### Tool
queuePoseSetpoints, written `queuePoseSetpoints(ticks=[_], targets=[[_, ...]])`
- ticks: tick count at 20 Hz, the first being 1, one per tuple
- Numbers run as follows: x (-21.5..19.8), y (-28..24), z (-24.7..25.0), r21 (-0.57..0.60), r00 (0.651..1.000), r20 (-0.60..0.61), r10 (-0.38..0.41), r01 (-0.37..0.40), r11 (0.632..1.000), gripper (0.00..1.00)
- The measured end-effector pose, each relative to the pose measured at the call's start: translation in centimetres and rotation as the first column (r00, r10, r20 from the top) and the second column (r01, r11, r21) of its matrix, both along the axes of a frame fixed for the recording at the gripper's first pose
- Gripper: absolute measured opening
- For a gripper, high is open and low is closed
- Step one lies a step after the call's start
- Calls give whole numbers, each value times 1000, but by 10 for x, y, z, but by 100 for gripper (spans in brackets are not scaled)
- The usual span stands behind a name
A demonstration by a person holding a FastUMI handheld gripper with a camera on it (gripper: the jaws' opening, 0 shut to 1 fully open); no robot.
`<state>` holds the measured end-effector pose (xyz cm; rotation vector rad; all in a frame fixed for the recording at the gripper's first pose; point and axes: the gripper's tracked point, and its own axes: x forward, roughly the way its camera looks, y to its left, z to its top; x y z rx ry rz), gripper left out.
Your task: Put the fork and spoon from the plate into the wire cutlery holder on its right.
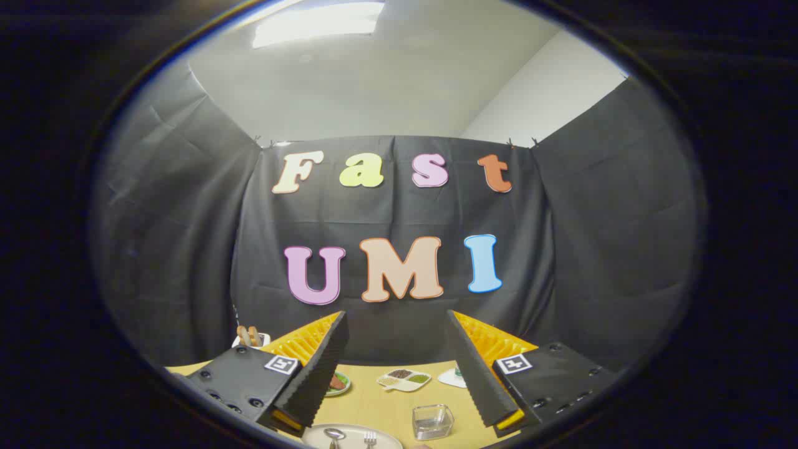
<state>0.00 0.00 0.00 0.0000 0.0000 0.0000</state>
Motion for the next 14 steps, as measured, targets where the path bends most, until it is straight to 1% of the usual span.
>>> queuePoseSetpoints(ticks=[3, 7, 10, 14], targets=[[1, -2, 1, -29, 1000, 9, -1, 1, 1000, 98], [4, 2, -1, -17, 1000, 4, 13, -13, 1000, 98], [14, 5, -3, -15, 1000, 6, 5, -5, 1000, 98], [23, 17, -7, -19, 1000, 3, 28, -28, 999, 98]])
